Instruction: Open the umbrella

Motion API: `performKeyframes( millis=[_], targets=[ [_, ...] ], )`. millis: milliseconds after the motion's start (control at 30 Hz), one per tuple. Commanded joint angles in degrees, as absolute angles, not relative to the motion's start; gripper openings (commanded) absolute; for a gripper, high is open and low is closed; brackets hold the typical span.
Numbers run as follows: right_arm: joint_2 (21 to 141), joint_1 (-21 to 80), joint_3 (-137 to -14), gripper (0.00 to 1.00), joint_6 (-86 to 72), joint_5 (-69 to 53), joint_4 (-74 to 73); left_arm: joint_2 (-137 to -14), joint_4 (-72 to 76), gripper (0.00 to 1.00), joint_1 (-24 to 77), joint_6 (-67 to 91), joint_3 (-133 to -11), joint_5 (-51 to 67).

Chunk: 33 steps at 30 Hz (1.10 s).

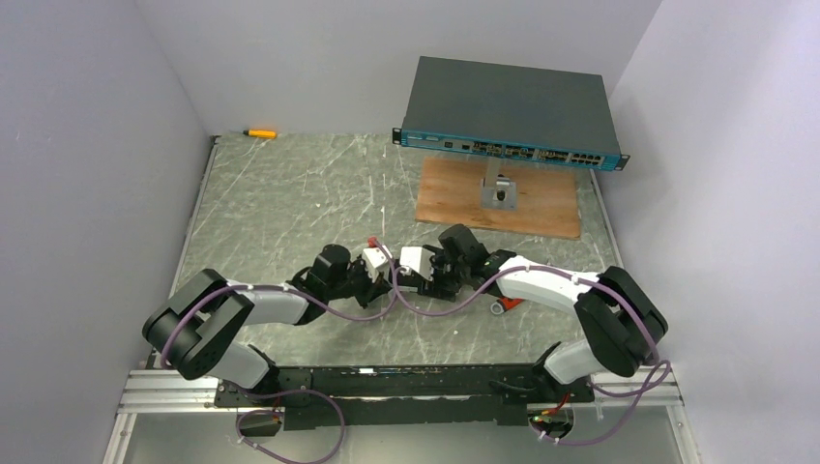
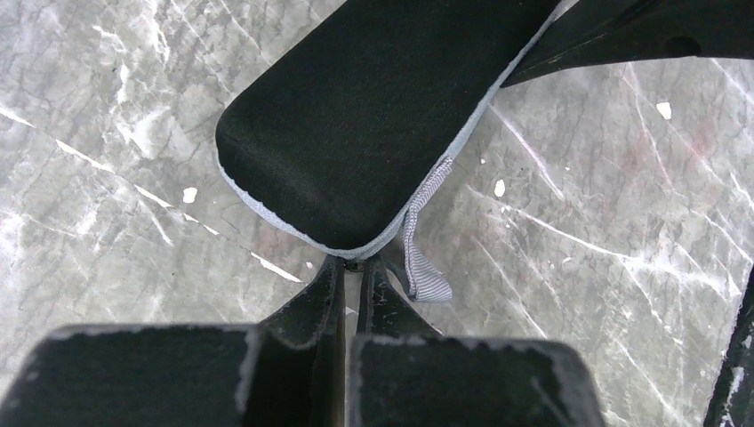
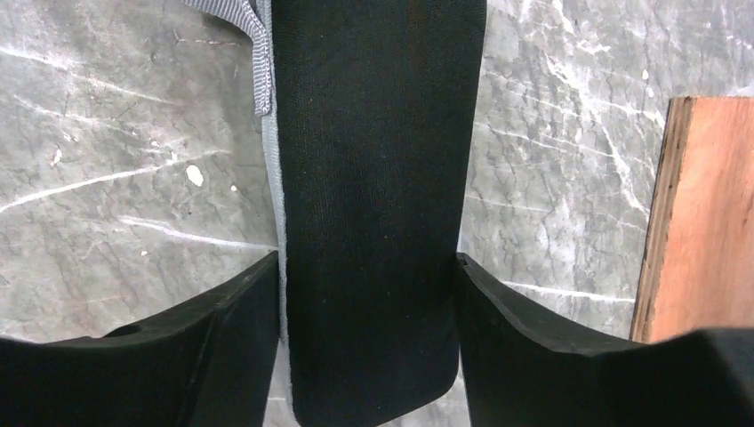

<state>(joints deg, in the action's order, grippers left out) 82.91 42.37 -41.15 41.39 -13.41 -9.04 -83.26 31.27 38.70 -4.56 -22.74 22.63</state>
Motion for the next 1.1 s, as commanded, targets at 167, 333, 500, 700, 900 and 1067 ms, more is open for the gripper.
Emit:
performKeyframes(
  millis=[167, 333, 500, 700, 900, 1067],
  targets=[
    [79.32, 37.86, -35.20, 0.32, 48.96, -17.73, -12.14, -80.99, 29.67, 0.00, 34.50, -3.96, -24.44, 25.57],
    [72.77, 36.98, -29.30, 0.17, 60.58, -23.16, -14.13, -81.99, 28.39, 0.00, 33.02, -8.40, -25.88, 27.21],
    [71.77, 36.82, -29.11, 0.00, 63.69, -24.23, -16.45, -80.90, 27.32, 0.00, 33.05, -15.84, -27.26, 28.44],
    [74.75, 36.69, -32.80, 0.00, 57.09, -23.96, -15.81, -79.64, 28.17, 0.11, 33.58, -17.44, -25.59, 33.80],
    [73.02, 35.33, -31.22, 0.00, 57.03, -23.70, -14.40, -79.26, 31.19, 0.40, 38.61, -13.96, -22.66, 31.61],
    [70.26, 35.24, -28.84, 0.00, 58.69, -24.60, -13.61, -82.36, 35.47, 0.45, 41.21, -14.43, -22.48, 31.27]
  ],
)
